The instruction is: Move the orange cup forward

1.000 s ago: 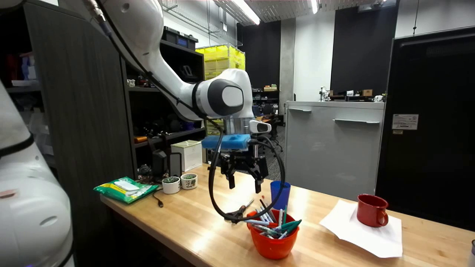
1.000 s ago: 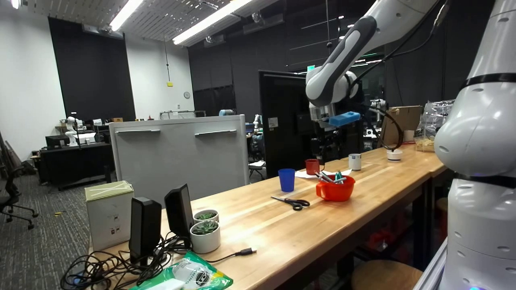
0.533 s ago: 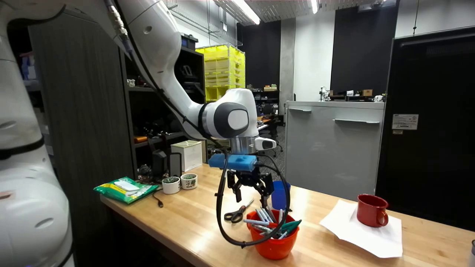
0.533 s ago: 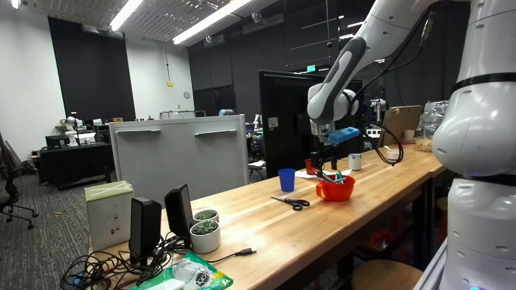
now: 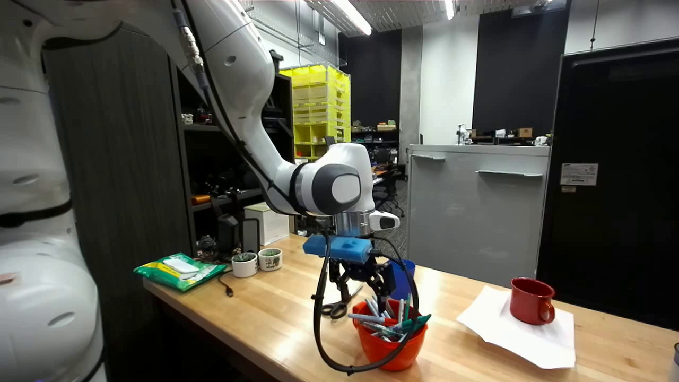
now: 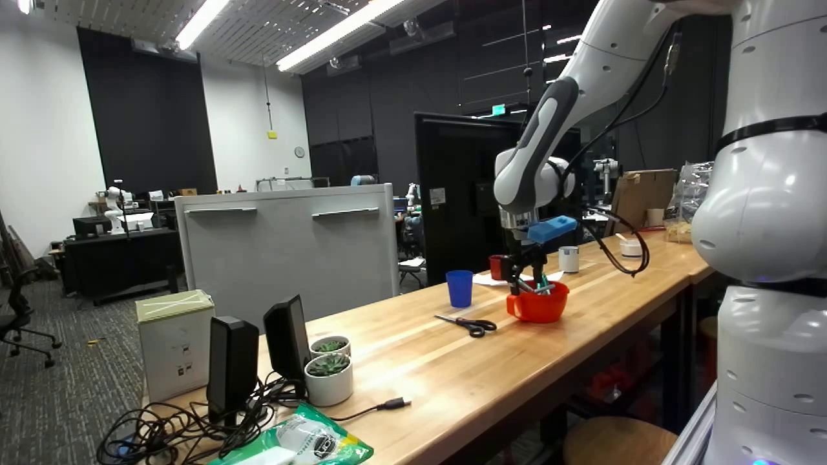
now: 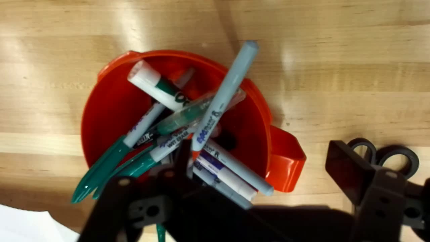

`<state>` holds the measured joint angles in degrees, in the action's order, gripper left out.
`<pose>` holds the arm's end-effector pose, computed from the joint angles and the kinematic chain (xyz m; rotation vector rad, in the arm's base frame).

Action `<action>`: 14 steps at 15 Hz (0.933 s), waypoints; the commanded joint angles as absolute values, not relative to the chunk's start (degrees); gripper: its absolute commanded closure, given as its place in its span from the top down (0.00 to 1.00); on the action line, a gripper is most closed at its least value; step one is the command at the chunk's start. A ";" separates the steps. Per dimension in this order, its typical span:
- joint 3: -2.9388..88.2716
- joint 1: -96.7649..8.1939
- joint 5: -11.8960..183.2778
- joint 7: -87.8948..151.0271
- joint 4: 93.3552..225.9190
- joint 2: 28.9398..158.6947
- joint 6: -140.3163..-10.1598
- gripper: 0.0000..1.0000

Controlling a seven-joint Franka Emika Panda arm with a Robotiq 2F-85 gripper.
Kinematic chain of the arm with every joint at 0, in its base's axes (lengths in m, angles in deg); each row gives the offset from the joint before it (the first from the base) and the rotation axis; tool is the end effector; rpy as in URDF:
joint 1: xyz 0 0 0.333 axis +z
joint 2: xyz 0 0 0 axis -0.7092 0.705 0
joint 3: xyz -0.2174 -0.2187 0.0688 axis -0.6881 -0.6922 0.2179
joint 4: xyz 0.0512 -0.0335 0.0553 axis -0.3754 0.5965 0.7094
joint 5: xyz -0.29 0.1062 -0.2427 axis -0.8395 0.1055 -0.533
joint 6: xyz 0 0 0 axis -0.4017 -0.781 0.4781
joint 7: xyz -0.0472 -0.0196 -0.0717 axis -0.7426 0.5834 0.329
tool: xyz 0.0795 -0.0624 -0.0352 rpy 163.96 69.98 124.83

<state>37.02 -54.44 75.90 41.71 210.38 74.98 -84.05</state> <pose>0.4437 -0.1498 0.3035 3.0046 -0.0860 0.0256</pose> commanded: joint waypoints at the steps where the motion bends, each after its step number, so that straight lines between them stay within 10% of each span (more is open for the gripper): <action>1: 37.12 -54.48 76.74 42.21 210.01 76.78 -86.00 1.00; 14: 37.68 -53.98 78.25 42.09 209.87 80.02 -87.74 1.00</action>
